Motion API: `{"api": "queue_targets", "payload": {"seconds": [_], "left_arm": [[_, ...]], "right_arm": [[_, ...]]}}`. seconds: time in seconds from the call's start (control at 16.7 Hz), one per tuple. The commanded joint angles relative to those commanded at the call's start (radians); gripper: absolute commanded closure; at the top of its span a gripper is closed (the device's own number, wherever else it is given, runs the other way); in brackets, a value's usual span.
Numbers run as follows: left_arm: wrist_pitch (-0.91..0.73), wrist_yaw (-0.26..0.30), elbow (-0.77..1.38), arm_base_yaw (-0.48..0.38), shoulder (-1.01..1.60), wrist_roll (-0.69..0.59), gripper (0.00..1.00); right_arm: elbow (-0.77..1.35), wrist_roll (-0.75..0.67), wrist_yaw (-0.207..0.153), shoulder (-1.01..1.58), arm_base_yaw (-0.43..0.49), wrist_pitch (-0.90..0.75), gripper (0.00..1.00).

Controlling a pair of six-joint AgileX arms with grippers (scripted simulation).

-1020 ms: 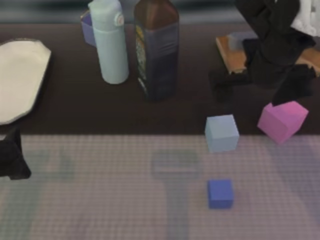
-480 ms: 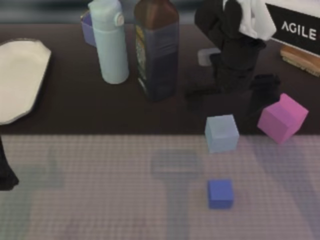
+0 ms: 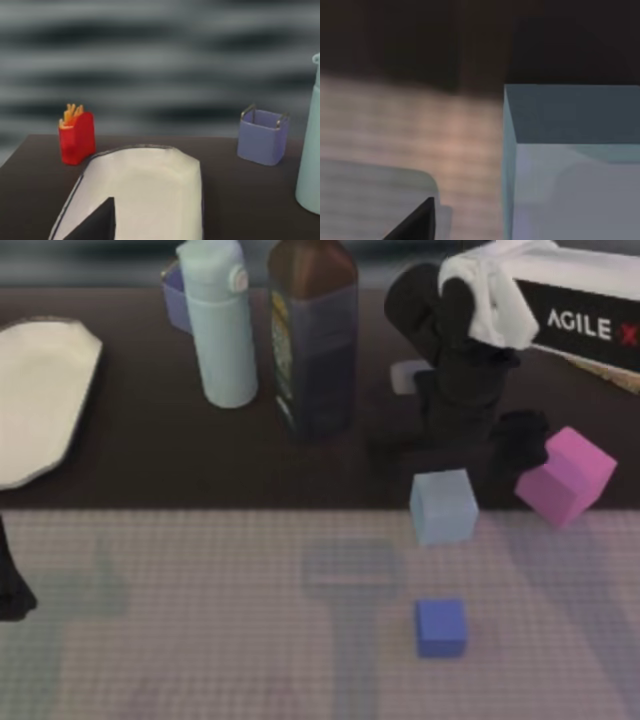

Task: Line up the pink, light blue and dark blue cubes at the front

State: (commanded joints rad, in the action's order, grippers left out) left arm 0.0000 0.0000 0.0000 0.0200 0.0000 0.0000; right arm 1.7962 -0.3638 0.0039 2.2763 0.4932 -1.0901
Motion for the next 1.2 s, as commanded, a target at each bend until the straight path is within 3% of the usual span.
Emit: {"api": "queue_targets", "payload": {"seconds": [0.24,0.54,1.2], "left_arm": [[0.0,0.0,0.0,0.0,0.0,0.0,0.0],[0.0,0.0,0.0,0.0,0.0,0.0,0.0],[0.0,0.0,0.0,0.0,0.0,0.0,0.0]], "right_arm": [[-0.099,-0.003,0.001,0.053,0.002,0.157,0.0],[-0.116,-0.004,0.001,0.064,0.003,0.18,0.0],[-0.116,-0.004,0.001,0.064,0.003,0.18,0.83]]}}
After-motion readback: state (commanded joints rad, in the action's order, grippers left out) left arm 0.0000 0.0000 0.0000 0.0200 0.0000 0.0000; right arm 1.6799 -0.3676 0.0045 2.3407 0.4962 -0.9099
